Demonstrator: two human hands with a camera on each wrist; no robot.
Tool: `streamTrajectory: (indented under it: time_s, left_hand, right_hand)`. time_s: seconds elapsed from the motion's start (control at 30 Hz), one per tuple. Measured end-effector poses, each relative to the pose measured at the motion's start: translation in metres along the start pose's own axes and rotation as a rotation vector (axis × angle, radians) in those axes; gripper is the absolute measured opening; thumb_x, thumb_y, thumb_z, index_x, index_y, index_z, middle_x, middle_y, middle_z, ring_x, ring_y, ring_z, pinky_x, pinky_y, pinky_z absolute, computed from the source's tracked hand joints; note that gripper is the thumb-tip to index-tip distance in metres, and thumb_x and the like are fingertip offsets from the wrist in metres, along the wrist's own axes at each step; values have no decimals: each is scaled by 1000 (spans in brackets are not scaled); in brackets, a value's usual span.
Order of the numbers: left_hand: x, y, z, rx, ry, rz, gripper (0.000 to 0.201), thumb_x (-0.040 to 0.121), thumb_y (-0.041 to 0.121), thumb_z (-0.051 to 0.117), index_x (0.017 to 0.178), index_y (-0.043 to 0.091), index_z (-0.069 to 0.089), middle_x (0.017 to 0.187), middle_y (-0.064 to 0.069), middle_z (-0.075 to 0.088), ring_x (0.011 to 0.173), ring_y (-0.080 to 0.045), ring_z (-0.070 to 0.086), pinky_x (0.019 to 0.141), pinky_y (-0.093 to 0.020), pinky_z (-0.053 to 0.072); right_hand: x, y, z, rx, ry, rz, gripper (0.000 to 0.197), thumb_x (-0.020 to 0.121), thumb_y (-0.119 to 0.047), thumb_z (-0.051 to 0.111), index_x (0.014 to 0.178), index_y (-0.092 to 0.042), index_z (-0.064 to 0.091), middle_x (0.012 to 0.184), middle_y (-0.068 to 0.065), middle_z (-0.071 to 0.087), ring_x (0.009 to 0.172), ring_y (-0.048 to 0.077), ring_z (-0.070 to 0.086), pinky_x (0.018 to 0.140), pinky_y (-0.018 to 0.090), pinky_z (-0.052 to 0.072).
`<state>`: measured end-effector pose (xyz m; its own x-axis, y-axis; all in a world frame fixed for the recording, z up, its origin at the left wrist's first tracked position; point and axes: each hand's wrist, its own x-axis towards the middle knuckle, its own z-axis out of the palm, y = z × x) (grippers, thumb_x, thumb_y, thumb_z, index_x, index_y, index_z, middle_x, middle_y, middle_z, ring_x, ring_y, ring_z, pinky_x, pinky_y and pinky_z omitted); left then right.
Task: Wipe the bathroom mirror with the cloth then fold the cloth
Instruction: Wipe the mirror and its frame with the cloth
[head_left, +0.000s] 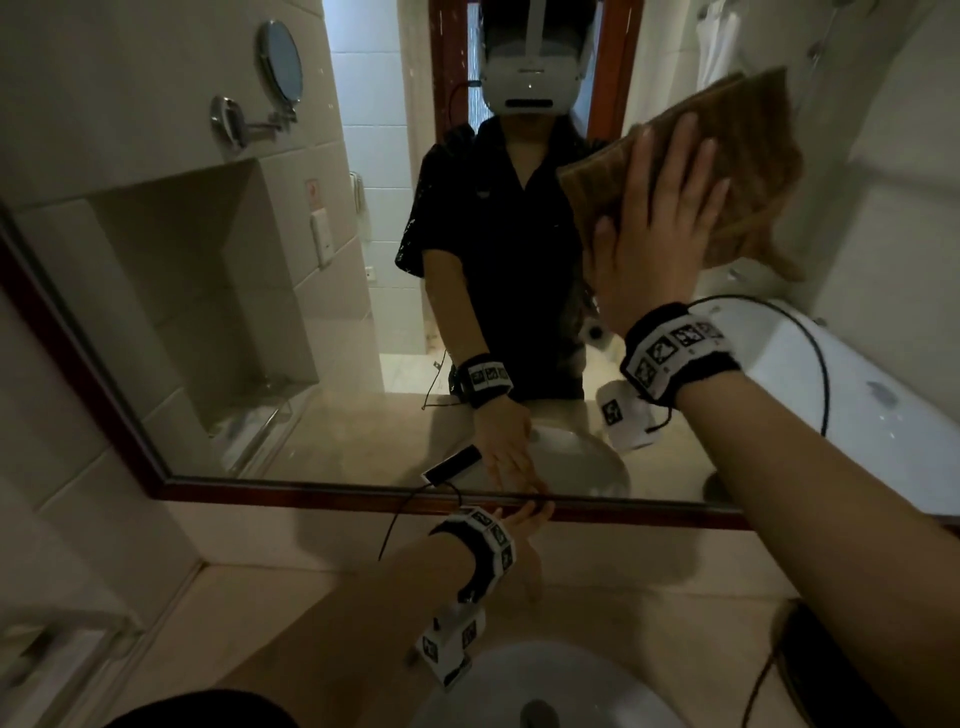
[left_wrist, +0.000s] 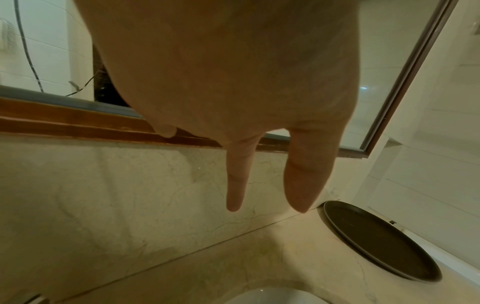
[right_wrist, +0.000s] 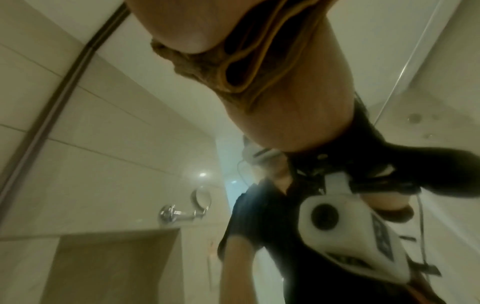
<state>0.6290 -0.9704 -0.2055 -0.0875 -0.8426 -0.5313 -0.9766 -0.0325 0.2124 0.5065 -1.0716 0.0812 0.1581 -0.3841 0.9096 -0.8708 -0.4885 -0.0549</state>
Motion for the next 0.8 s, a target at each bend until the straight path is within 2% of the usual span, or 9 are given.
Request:
streamTrajectory:
  time_s: [0.13,0.2,0.27,0.4,0.5,0.6,0.67,0.73,0.8]
  left_hand:
    - [-1,-5,-4,4,-71,-44,89,97,43,54,147,47,-18,160,12,-20,149,-30,-6,115,-59,7]
    - [-1,-5,-2,20,-72,-59,89,97,41,54,143,52,-22,159,13,-21,148,-31,-7,115,-59,8]
    - [2,-6,1,27,-50,-51,91,96,44,53,135,59,-27,159,14,-21,148,-30,-9,116,-57,7]
    - [5,0,1,49,-53,-50,90,97,42,54,148,43,-20,159,13,-20,147,-26,-8,116,-56,6]
    - [2,3,1,66,-19,-14,87,98,41,52,150,39,-18,161,9,-17,148,-26,-9,118,-50,2]
    - [-3,8,1,35,17,-15,82,99,39,50,153,32,-12,162,6,-13,149,-25,-7,118,-45,-1]
    - [-8,11,-1,47,27,-14,78,100,39,48,153,30,-9,162,5,-13,149,-25,-8,118,-45,-2]
    - [-9,10,-2,46,38,-3,76,101,37,45,154,30,-9,163,4,-12,149,-22,-7,119,-43,-1]
    - [-8,7,2,40,72,26,78,100,35,48,155,29,-7,163,3,-10,150,-20,-4,119,-42,-2]
  right_hand:
    - [-61,-16,23,10,-166,-279,65,93,-37,40,152,-20,17,155,15,25,137,38,30,112,54,20]
    - [-72,1,22,35,-232,-398,64,94,-38,41,152,-25,18,137,12,49,113,35,53,91,46,44]
    - [-58,19,10,98,-275,-364,64,95,-38,40,152,-30,13,129,15,53,104,39,58,82,45,48]
    - [-9,30,-3,45,-75,60,68,94,-39,36,153,-24,7,157,18,13,136,40,30,109,53,26]
    - [-4,-8,6,28,34,228,72,89,-39,40,153,-18,14,158,18,11,145,38,9,116,57,6]
    - [-42,-48,28,64,-52,-33,70,90,-40,42,152,-19,16,158,16,15,144,38,14,115,55,3]
    - [-82,-56,40,83,-174,-266,67,93,-38,39,152,-23,13,155,12,24,138,35,28,112,52,18]
    - [-105,-39,45,138,-271,-379,64,93,-36,39,152,-26,14,137,8,48,113,30,53,90,43,44]
    - [-108,-11,40,171,-326,-383,63,93,-34,43,151,-26,20,120,9,59,94,31,61,74,38,49]
